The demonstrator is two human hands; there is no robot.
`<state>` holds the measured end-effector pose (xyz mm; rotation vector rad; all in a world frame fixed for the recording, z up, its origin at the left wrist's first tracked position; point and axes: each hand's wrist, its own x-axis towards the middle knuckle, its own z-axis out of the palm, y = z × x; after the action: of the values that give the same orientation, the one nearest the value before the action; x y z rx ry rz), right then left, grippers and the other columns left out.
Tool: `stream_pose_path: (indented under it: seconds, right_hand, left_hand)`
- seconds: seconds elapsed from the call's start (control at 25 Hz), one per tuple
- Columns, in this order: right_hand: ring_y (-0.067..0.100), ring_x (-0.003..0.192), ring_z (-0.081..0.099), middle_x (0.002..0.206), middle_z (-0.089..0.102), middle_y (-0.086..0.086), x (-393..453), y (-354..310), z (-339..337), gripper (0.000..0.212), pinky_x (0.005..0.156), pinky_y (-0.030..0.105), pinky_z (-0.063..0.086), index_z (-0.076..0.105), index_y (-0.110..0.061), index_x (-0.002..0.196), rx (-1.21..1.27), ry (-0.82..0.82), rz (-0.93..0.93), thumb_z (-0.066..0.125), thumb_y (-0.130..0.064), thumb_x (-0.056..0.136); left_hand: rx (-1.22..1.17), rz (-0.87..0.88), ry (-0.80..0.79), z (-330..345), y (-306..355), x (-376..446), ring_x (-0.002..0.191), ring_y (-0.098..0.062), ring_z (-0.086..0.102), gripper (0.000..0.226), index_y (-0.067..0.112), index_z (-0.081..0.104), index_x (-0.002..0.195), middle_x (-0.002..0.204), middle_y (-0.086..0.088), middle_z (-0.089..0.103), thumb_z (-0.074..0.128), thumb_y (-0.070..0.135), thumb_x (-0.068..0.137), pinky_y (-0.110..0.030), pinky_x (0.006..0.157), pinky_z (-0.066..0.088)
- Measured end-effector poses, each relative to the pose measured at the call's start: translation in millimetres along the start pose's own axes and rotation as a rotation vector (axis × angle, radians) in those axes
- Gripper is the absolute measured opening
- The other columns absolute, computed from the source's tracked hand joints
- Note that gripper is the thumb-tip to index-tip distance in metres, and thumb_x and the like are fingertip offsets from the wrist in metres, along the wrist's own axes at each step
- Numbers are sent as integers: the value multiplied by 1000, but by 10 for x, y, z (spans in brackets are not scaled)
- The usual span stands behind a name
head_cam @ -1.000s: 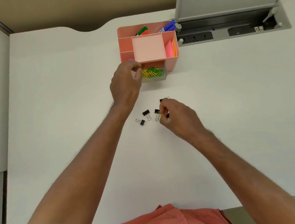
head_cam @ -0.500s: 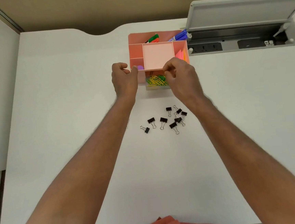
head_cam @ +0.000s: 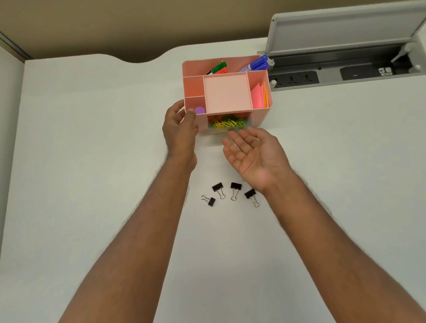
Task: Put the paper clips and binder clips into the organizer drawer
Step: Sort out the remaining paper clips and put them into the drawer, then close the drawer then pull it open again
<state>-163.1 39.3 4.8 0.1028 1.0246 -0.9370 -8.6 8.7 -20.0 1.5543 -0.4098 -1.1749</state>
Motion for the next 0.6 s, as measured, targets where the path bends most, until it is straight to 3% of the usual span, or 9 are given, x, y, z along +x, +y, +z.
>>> stream_pose_path:
  seconds: [0.28,0.36,0.48,0.6]
  right_hand:
    - [29,120,65,129,67,11,195,-157,180,36,104,42,51,58,-5,132,-80,-19,7,52,-15,99]
    - [27,118,66,128,69,6,225,-102,131,35,99,40,54,59,-10,134,-210,-18,-38,52,-16,100]
    - [17,105,66,121,65,-7,289,33,-33,42,84,31,57,53,-27,140,-898,90,-346,52,-18,99]
    - [18,106,60,130,52,-7,397,127,-231,58,84,38,55,37,-39,149,-1567,89,-681,51,-21,95]
  left_hand:
    - [-23,-4,-10,1,5,-5,96,-4,68,25,28,61,121,115,5,71,62,16,99,-32,90,60]
    - [-5,1,-6,3,2,-6,98,-5,67,25,29,60,121,119,4,69,62,18,99,-32,89,60]
    - [3,-4,-2,2,-8,1,106,-11,66,26,29,59,123,126,0,68,63,20,99,-36,92,59]
    - [20,-6,1,10,-2,7,116,-18,64,33,26,58,131,132,-2,66,64,22,99,-39,96,58]
